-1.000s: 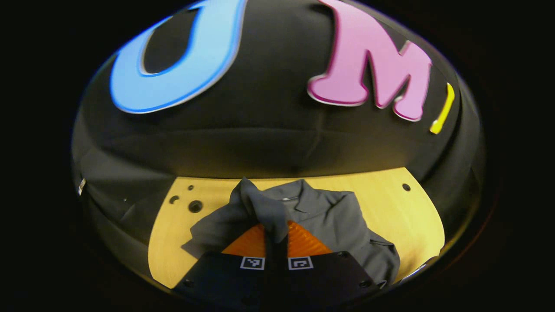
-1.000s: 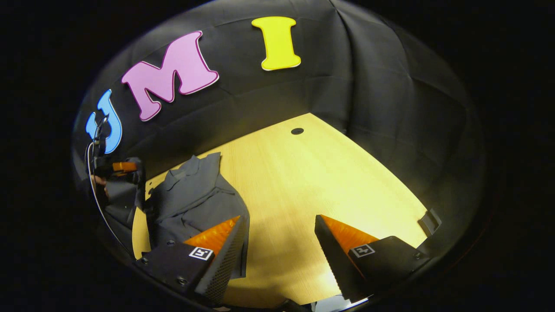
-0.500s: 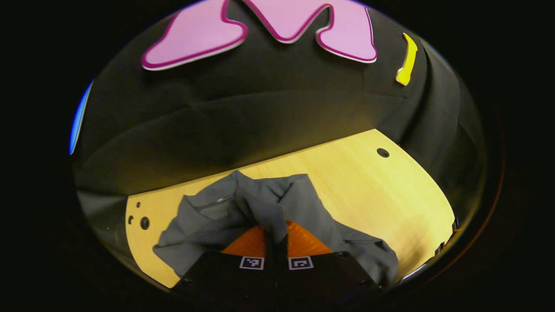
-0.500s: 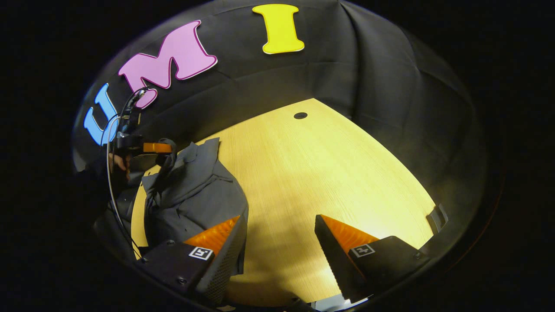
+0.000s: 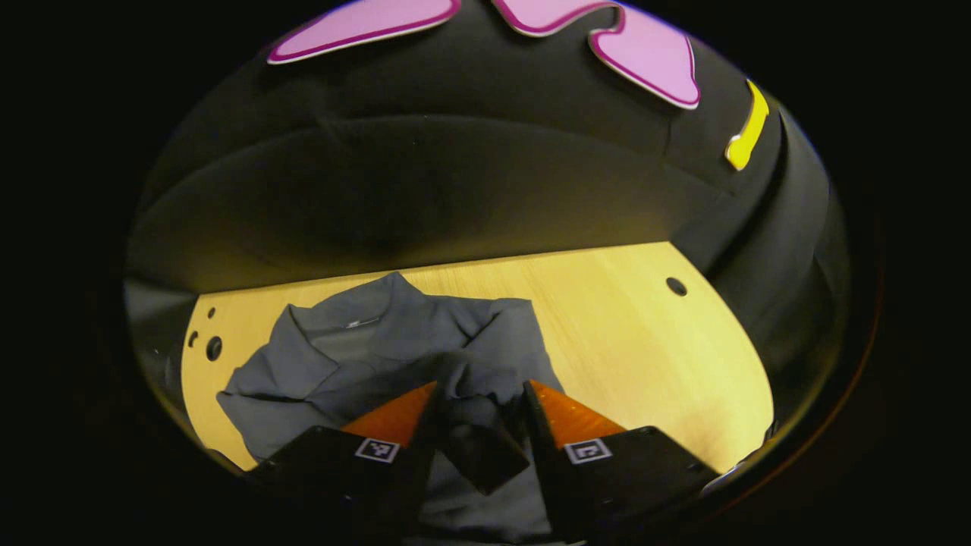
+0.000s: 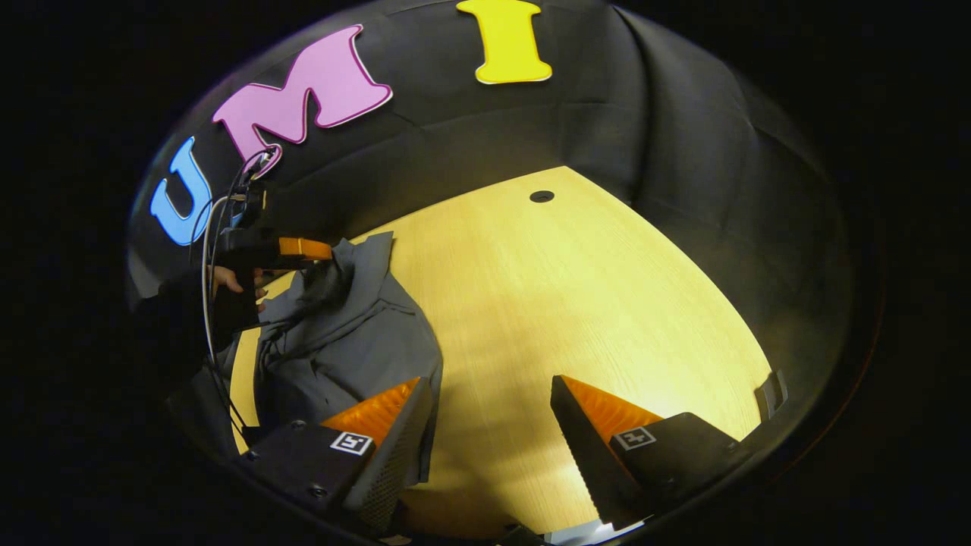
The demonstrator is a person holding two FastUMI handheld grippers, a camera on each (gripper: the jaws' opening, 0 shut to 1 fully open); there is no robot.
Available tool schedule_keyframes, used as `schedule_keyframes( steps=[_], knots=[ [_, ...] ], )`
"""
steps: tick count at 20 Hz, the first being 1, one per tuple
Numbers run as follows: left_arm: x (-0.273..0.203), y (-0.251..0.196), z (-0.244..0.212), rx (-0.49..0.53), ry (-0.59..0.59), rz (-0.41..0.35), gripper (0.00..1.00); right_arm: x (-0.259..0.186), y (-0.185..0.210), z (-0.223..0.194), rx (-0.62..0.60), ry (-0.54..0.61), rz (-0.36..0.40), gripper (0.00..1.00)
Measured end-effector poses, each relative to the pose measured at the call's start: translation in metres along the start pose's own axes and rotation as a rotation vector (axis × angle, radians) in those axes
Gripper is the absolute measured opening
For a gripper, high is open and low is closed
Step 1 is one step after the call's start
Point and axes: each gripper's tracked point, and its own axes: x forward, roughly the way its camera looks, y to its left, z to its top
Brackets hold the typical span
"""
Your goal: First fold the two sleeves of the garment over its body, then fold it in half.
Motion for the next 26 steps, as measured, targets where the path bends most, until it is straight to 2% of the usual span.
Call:
schedule_keyframes(
  steps=[1, 2, 3, 5, 9, 16, 20, 22, 26],
  knots=[
    [-0.006, 0.003, 0.002, -0.004, -0.018, -0.002, 0.73, -0.001, 0.003, 0.001, -0.008, -0.003, 0.009, 0.99],
    [-0.018, 0.009, 0.002, -0.002, -0.032, -0.001, 0.75, 0.001, 0.008, 0.001, -0.014, -0.003, 0.017, 0.99],
    [-0.027, 0.015, 0.0, 0.009, -0.04, 0.009, 0.86, 0.001, 0.013, 0.002, -0.02, -0.002, 0.026, 0.99],
    [-0.053, 0.032, -0.014, 0.047, -0.03, 0.037, 0.97, 0.003, 0.022, 0.002, -0.033, -0.002, 0.04, 0.99],
    [-0.108, 0.067, -0.063, 0.052, -0.005, 0.085, 0.97, 0.006, 0.041, -0.007, -0.059, 0.023, 0.072, 0.99],
    [-0.195, 0.124, -0.175, -0.09, 0.062, 0.164, 0.97, 0.017, 0.083, -0.043, -0.113, 0.121, 0.131, 0.99],
    [-0.22, 0.143, -0.237, -0.161, 0.131, 0.227, 0.96, 0.021, 0.097, -0.073, -0.136, 0.179, 0.124, 0.99],
    [-0.229, 0.141, -0.265, -0.203, 0.158, 0.227, 0.96, 0.025, 0.105, -0.088, -0.14, 0.218, 0.131, 0.99],
    [-0.236, 0.148, -0.31, -0.211, 0.21, 0.256, 0.96, 0.03, 0.114, -0.107, -0.175, 0.264, 0.131, 0.99]
  ],
)
